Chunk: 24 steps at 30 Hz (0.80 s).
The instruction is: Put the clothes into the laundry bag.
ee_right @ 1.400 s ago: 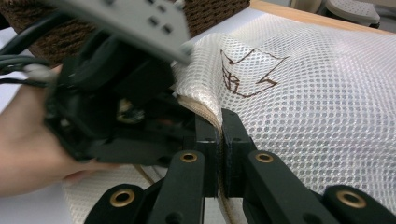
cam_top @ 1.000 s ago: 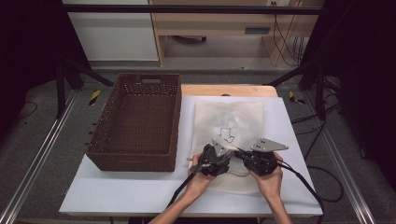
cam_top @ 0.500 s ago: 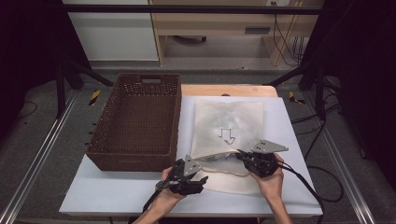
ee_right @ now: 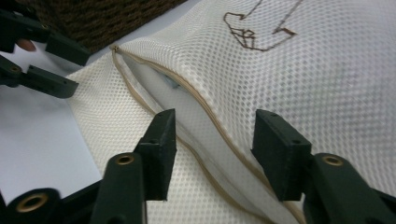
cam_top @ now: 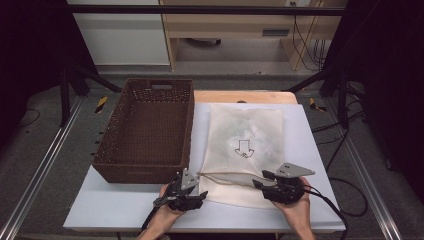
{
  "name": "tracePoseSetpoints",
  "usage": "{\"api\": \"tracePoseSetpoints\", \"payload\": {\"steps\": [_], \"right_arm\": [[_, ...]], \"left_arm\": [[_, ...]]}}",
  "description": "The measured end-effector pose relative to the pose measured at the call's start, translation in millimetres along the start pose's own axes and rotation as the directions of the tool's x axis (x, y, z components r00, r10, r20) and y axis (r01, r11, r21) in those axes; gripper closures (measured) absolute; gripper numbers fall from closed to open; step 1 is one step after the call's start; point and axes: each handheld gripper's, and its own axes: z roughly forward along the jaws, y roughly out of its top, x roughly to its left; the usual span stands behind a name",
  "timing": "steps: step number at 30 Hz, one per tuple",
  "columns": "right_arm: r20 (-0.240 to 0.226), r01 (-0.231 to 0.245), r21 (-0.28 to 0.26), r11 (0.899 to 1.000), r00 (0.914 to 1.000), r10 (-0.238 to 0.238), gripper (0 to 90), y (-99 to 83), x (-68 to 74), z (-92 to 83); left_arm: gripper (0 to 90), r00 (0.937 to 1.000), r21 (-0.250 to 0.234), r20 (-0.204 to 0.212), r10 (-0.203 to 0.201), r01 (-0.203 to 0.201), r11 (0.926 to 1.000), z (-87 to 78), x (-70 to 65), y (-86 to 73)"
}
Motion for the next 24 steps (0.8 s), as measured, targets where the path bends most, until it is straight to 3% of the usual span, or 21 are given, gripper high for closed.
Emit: {"api": "tracePoseSetpoints", "payload": {"steps": [3,7,9,12,16,20,24], "right_arm": [[0.06,-0.022,-0.015,1.0,0.9979,0.023,43.9,-6.4,-6.3,-12.6],[0.145,-0.063,-0.002,0.998,0.9875,0.062,44.0,-17.5,-22.2,-20.5],[0.209,-0.096,0.043,0.994,0.9743,0.085,45.4,-24.1,-29.7,-18.6],[0.279,-0.116,0.136,0.984,0.9575,0.074,47.5,-34.0,-38.3,-10.5],[0.26,-0.17,0.16,0.972,0.9574,0.125,54.9,-40.0,-47.6,-6.4],[0.274,-0.164,0.178,0.97,0.9552,0.112,61.2,-39.9,-50.5,-1.2],[0.307,-0.163,0.178,0.971,0.9461,0.102,62.8,-37.8,-55.0,1.1]], "left_arm": [[45.1,0.9995,0.004,0.017,-0.026,0.026,0.9997,3.0,4.1,-1.8],[49.9,0.9999,-0.002,0.004,-0.011,0.011,0.9999,6.6,2.6,-3.0],[53.2,1.0,0.0,-0.002,-0.006,0.006,1.0,7.2,1.5,-2.4],[61.3,0.9999,0.002,-0.014,-0.01,0.01,0.9999,7.8,-0.5,-1.3],[72.7,0.9998,0.012,-0.007,-0.02,0.02,0.9997,7.9,-1.0,0.7],[81.9,0.9999,0.008,0.0,-0.014,0.014,0.9999,8.3,-5.4,0.9],[81.5,0.9996,0.004,0.026,-0.006,0.006,1.0,8.5,-10.7,0.9]]}}
